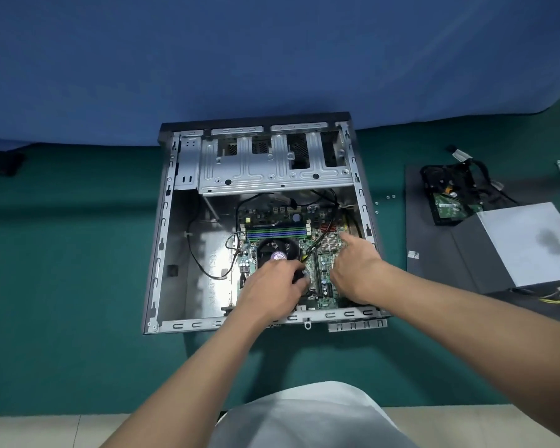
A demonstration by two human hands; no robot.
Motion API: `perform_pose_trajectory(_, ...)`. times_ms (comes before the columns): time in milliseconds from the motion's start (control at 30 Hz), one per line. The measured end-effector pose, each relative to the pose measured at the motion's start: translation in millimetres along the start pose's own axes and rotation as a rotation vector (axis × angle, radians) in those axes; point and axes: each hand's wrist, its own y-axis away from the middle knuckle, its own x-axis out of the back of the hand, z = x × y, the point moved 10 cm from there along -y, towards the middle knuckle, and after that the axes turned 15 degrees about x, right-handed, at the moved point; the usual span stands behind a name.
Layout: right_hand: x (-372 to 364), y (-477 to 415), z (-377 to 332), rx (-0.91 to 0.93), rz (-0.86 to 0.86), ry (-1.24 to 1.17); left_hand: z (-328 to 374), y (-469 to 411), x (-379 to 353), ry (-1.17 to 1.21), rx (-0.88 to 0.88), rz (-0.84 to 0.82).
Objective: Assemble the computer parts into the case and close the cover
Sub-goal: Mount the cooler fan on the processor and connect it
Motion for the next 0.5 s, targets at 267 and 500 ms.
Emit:
perform_pose_trajectory(267,-14,-33,-5,0.154,-0.032,-0.419,-7,-7,-4,0.085,0.008,-0.017)
perform_pose_trajectory(500,1,-42,19,0.13,-0.005,-0.342,-19,-14,-7,0.191,0.04,-0.061)
